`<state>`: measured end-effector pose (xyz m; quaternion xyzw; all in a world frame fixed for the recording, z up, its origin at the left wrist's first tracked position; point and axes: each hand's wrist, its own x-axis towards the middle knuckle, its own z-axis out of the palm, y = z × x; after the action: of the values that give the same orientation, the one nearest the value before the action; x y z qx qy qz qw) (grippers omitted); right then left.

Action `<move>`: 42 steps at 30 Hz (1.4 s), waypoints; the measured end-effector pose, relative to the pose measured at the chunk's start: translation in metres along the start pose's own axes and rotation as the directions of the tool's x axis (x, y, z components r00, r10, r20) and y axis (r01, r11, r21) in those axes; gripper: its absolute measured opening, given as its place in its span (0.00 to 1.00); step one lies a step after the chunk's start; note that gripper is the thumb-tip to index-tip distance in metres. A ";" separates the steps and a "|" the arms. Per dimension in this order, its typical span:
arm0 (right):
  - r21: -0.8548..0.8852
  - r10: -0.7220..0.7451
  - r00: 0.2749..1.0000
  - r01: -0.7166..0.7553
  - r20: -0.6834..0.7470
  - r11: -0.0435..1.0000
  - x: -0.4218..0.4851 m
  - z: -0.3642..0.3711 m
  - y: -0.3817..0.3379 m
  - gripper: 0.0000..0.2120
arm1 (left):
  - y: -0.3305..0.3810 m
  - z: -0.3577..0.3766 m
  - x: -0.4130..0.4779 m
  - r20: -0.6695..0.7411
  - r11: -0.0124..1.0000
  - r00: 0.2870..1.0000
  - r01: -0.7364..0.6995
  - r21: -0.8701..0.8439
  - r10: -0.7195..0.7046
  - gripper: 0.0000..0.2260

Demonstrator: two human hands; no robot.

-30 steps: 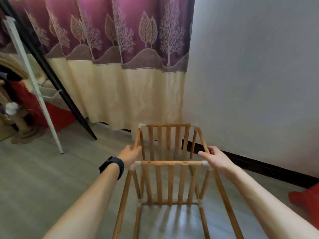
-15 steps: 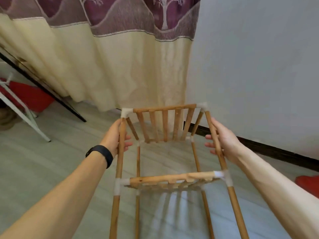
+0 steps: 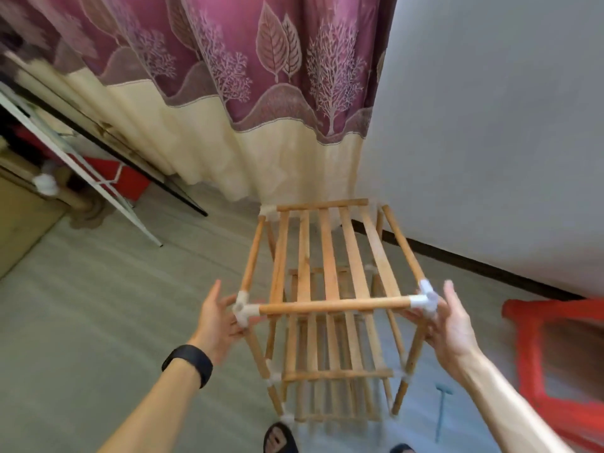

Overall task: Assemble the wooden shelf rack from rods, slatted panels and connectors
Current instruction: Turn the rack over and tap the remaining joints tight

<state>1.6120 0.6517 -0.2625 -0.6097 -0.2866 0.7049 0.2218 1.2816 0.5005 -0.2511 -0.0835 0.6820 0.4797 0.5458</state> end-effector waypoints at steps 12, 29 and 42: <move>-0.446 0.152 0.988 -0.154 -0.040 0.882 -0.069 -0.030 0.064 0.18 | -0.087 0.000 -0.049 -0.097 0.882 0.960 0.278 0.380 -0.261 0.27; -0.497 -0.055 0.938 -0.131 -0.343 0.858 -0.112 -0.086 0.101 0.21 | -0.127 0.026 -0.096 -0.070 0.934 0.996 0.078 0.349 -0.058 0.17; -0.057 0.111 0.792 -0.181 -0.600 0.982 -0.254 -0.145 0.103 0.21 | -0.081 0.116 -0.184 0.159 0.701 0.987 -0.111 0.704 -0.004 0.16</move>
<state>1.7992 0.4267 -0.1593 -0.8311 -0.1936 0.4767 0.2109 1.4820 0.4697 -0.1385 0.1889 0.7738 0.2002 0.5705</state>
